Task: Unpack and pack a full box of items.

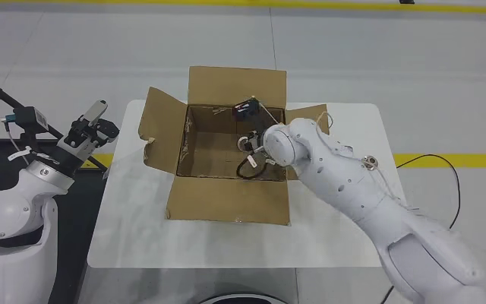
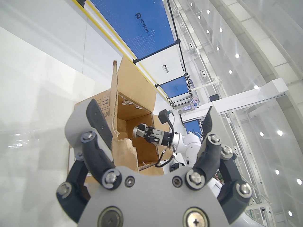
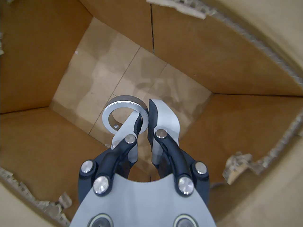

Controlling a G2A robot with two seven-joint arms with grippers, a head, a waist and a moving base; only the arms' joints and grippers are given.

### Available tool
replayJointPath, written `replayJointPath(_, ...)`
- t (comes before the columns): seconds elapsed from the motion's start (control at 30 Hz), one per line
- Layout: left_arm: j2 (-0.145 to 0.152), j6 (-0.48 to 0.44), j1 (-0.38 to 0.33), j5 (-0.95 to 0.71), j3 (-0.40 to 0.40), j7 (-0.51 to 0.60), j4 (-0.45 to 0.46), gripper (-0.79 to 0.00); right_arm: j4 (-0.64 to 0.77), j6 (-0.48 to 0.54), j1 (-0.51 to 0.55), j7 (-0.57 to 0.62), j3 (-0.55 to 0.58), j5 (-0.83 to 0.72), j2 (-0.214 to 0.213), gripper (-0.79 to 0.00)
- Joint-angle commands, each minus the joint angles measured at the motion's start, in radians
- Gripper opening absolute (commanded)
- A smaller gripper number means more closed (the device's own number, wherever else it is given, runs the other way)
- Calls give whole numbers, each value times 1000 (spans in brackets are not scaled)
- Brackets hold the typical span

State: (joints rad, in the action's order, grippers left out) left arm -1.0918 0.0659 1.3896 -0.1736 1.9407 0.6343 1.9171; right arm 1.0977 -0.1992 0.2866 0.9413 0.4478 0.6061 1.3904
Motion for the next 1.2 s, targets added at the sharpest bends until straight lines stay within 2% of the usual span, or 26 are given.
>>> replayJointPath(0.0,0,0,0,0,0,0,0,0,-67,11,-13,-5,-32,4,32,-785)
replayJointPath(0.13,0,0,0,0,0,0,0,0,-162,37,-33,-9,-75,13,85,-785)
replayJointPath(0.2,0,0,0,0,0,0,0,0,-198,52,-41,-12,-84,12,107,-714)
replayJointPath(0.33,0,0,0,0,0,0,0,0,-257,76,-56,-16,-90,13,140,-622)
replayJointPath(0.53,0,0,0,0,0,0,0,0,-304,97,-66,-16,-95,41,173,-591)
replayJointPath(0.7,0,0,0,0,0,0,0,0,-311,112,-79,-4,-84,70,184,-566)
replayJointPath(0.8,0,0,0,0,0,0,0,0,-283,139,-89,16,-58,71,177,-526)
replayJointPath(0.87,0,0,0,0,0,0,0,0,-252,172,-95,53,-34,67,164,-443)
replayJointPath(0.9,0,0,0,0,0,0,0,0,-231,183,-96,68,-19,68,156,-428)
replayJointPath(1.03,0,0,0,0,0,0,0,0,-119,230,-76,144,62,55,107,-409)
replayJointPath(1.17,0,0,0,0,0,0,0,0,49,267,-14,232,183,50,39,-397)
